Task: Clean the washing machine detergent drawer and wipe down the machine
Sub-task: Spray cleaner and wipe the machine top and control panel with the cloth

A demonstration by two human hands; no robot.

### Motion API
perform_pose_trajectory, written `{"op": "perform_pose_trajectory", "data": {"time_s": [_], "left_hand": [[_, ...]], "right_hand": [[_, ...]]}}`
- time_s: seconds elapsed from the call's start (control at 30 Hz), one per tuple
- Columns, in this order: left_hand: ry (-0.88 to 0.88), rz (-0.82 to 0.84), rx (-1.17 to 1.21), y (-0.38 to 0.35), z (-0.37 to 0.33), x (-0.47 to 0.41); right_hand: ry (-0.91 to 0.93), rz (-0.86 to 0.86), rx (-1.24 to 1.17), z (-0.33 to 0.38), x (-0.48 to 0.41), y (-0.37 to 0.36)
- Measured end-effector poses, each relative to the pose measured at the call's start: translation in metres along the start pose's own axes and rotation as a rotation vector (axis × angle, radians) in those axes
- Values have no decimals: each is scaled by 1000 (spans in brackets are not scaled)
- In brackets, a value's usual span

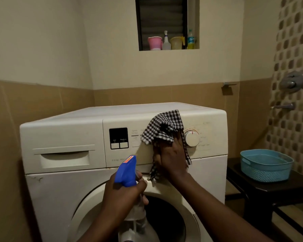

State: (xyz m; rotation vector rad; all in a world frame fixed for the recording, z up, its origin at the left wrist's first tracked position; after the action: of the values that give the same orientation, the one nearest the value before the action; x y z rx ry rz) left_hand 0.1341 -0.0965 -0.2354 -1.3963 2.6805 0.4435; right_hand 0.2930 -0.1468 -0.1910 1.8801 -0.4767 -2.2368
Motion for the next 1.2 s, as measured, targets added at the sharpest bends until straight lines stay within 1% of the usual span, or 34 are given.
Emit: {"op": "perform_pose_trajectory", "data": {"time_s": [0.03, 0.13, 0.17, 0.2, 0.23, 0.27, 0.33, 0.37, 0.4, 0.43, 0.53, 0.57, 0.6, 0.63, 0.7, 0.73, 0.77, 0.9, 1.0, 1.1, 1.2], "left_hand": [[-4, -3, 3, 2, -1, 0], [-20, -26, -10, 7, -1, 0], [-21, -31, -16, 7, -1, 0], [-20, -31, -17, 7, -1, 0], [-19, -24, -20, 7, -1, 0], [-19, -15, -26, 6, -1, 1], [-19, 0, -38, 5, -1, 0], [-15, 5, -40, 4, 0, 0], [-8, 9, -39, 3, 0, 0], [0, 11, -41, 1, 1, 0], [8, 11, -43, -3, -1, -3], [6, 11, -46, -5, -1, -4], [-3, 10, -48, -6, -3, -5], [-15, 11, -46, -8, -4, -6], [-35, 16, -37, -13, -8, -6], [-42, 21, -40, -15, -9, -6], [-47, 31, -48, -17, -11, -6], [-62, 90, -82, -27, -16, -6], [-79, 112, -101, -38, -23, -6], [-121, 131, -112, -52, -37, -10], [-169, 154, -97, -68, -55, -18]], "right_hand": [[35, 29, 7, 5, -2, -4], [264, 173, 24, 18, -9, -10], [312, 196, 24, 18, -11, -9], [323, 187, 21, 17, -13, -6], [280, 155, 16, 15, -15, -2], [195, 101, 5, 11, -16, 3], [-48, -4, -61, 1, -11, 8], [-136, -25, -87, -1, -5, 8], [-163, -19, -97, -2, 2, 5], [-138, 2, -98, -3, 10, 3], [62, 56, -54, -3, 28, 10], [99, 67, -48, -6, 32, 15], [111, 71, -52, -9, 35, 19], [85, 78, -66, -11, 38, 25], [-23, 59, -128, -16, 44, 37], [-89, 13, -190, -19, 46, 43], [-162, -68, -265, -23, 49, 52], [-454, -500, -567, -32, 49, 99], [-740, -725, -744, -62, 45, 122], [-882, -851, -769, -87, 45, 136], [-910, -874, -749, -91, 47, 145]]}}
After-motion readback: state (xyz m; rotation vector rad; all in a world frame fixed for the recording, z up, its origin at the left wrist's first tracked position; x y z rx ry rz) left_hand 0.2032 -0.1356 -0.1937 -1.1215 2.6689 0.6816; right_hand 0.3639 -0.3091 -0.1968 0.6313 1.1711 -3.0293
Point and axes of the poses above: each hand's wrist, its own x-axis away from the middle knuckle, its own y-axis out of the back of the hand, z = x × y, the point moved 5 cm from there along -x, towards the middle knuckle, and after that the axes turned 8 degrees about -x, right-handed, at the moved point
